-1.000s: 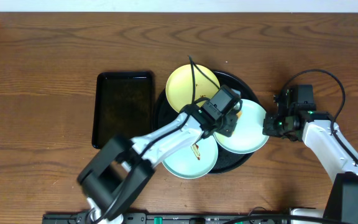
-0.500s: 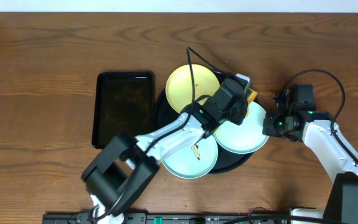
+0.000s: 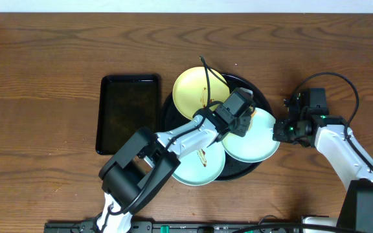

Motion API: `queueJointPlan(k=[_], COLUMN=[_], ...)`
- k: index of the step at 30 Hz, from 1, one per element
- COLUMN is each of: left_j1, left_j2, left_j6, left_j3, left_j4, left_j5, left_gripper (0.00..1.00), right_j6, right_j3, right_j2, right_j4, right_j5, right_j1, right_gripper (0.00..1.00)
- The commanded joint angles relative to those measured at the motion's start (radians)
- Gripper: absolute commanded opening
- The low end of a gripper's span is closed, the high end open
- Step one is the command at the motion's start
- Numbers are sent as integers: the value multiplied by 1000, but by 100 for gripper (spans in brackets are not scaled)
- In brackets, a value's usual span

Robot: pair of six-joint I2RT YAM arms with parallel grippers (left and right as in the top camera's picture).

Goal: Clean dirty plates on tray and stack at the side
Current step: 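Wipe the sponge across the lower pale green plate with the left gripper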

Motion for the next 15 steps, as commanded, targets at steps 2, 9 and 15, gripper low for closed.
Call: queueJointPlan(k=[2, 9, 15], left_j1=[6, 6, 8], left_j2=[0, -113, -224], left_j6=[-3, 1, 1], left_j3=[-26, -26, -26], left_j4=[-138, -187, -269], left_j5=[-17, 5, 0], left_gripper=[7, 8, 8], right_j6=[-6, 81, 90], right_j3=[8, 8, 9], right_j2=[3, 3, 3], right_j4=[-2, -4, 3], right_j5=[36, 113, 121], right_j1=[14, 14, 12], right_gripper=[1, 1, 1])
